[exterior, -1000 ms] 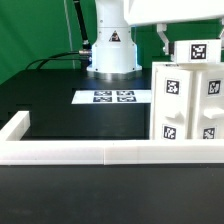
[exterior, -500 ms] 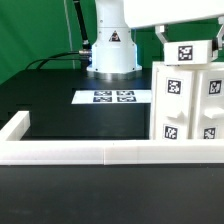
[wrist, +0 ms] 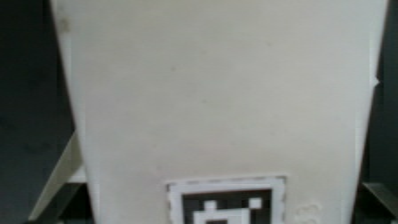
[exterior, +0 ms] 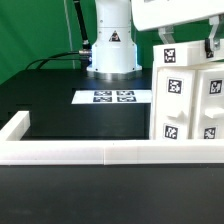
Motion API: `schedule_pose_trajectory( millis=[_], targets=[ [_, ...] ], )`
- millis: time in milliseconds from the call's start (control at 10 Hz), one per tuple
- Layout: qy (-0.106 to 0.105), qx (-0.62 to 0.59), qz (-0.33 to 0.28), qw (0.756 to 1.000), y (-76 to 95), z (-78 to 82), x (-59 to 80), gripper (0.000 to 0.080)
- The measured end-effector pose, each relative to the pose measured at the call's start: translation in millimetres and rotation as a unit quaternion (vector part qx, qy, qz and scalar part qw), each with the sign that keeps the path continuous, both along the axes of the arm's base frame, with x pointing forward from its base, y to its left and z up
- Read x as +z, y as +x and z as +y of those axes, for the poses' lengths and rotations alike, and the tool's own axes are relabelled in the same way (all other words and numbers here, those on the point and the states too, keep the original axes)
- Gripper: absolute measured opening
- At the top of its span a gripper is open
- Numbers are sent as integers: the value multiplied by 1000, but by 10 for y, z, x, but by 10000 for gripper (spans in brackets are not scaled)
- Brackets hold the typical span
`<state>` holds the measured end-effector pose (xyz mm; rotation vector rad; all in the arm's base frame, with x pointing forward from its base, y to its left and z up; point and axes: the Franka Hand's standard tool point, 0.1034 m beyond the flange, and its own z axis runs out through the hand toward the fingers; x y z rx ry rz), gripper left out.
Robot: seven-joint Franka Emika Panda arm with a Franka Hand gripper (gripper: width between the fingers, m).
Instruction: Assemble cabinet
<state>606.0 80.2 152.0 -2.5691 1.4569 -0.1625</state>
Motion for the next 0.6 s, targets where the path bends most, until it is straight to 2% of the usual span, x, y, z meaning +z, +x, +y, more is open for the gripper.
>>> schedule_pose_trajectory(
  millis=[400,600],
  targets=[
    [28,-122,10,992,10,22,-3,560],
    [50,-205,21,977,7,26,-6,560]
  ],
)
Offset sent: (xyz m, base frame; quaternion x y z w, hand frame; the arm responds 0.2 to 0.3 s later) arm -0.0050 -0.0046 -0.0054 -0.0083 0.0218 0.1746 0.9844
